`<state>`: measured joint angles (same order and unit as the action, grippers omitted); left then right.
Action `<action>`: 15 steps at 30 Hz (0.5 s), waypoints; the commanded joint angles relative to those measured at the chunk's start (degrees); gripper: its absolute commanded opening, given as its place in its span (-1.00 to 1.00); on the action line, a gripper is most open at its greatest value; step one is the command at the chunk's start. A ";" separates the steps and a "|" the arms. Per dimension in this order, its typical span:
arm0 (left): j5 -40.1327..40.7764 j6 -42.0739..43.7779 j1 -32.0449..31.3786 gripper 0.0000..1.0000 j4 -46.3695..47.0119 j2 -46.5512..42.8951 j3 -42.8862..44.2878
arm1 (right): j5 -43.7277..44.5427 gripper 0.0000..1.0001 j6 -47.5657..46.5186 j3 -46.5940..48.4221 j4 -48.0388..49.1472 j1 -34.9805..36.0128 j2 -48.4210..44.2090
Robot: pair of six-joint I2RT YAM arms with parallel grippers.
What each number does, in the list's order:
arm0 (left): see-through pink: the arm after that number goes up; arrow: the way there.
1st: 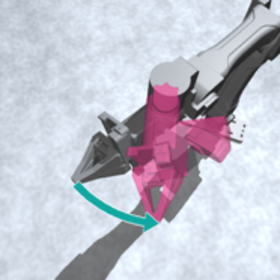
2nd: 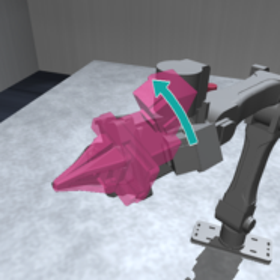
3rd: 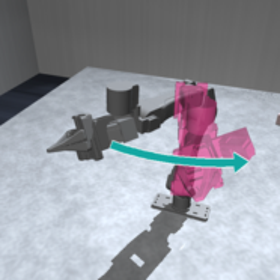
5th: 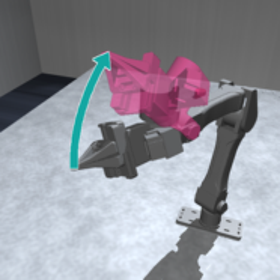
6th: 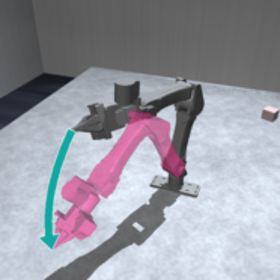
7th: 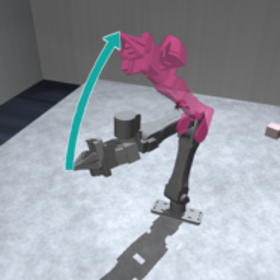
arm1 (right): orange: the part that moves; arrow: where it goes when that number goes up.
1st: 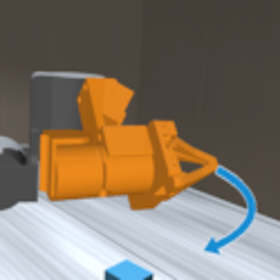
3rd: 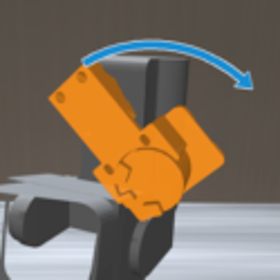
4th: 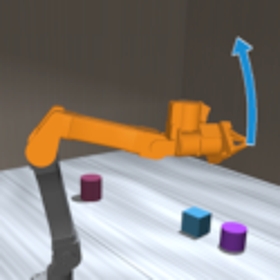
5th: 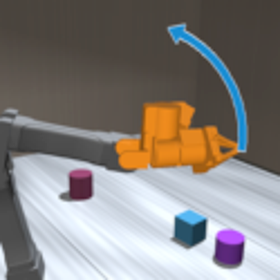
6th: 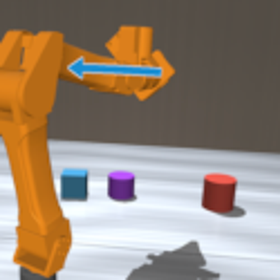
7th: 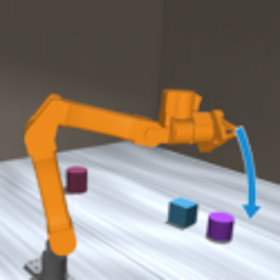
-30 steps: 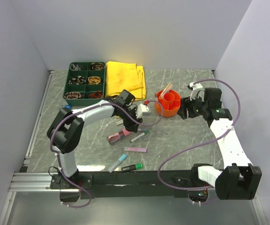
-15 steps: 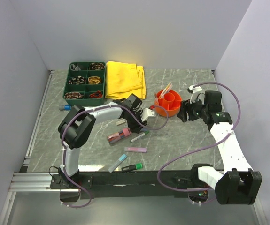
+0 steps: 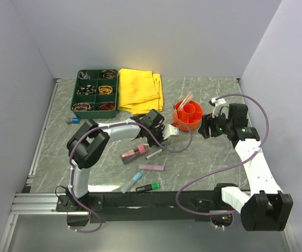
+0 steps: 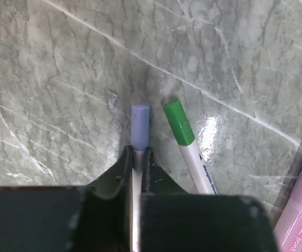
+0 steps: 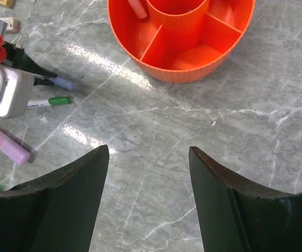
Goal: Sort the stationery into containers
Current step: Pick up the pen from the center of the board.
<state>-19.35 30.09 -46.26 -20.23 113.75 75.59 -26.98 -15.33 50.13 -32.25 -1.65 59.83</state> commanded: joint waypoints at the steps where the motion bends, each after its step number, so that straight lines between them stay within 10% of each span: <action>1: 0.55 1.46 -0.41 -0.99 -2.18 -2.91 -1.59 | 0.18 0.40 -1.19 1.02 -0.44 -0.28 -1.12; 10: -15.16 -6.08 5.74 -0.88 1.85 -11.81 12.73 | -0.35 0.40 0.74 1.11 1.66 -0.28 0.19; 15: -33.52 -24.60 9.34 -0.87 22.02 -6.36 16.17 | -0.97 0.40 2.58 1.02 3.33 -0.28 0.02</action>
<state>-35.94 20.75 -38.96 -14.94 105.49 90.00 -27.14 -14.52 50.15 -32.14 -1.65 60.10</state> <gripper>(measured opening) 0.094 0.699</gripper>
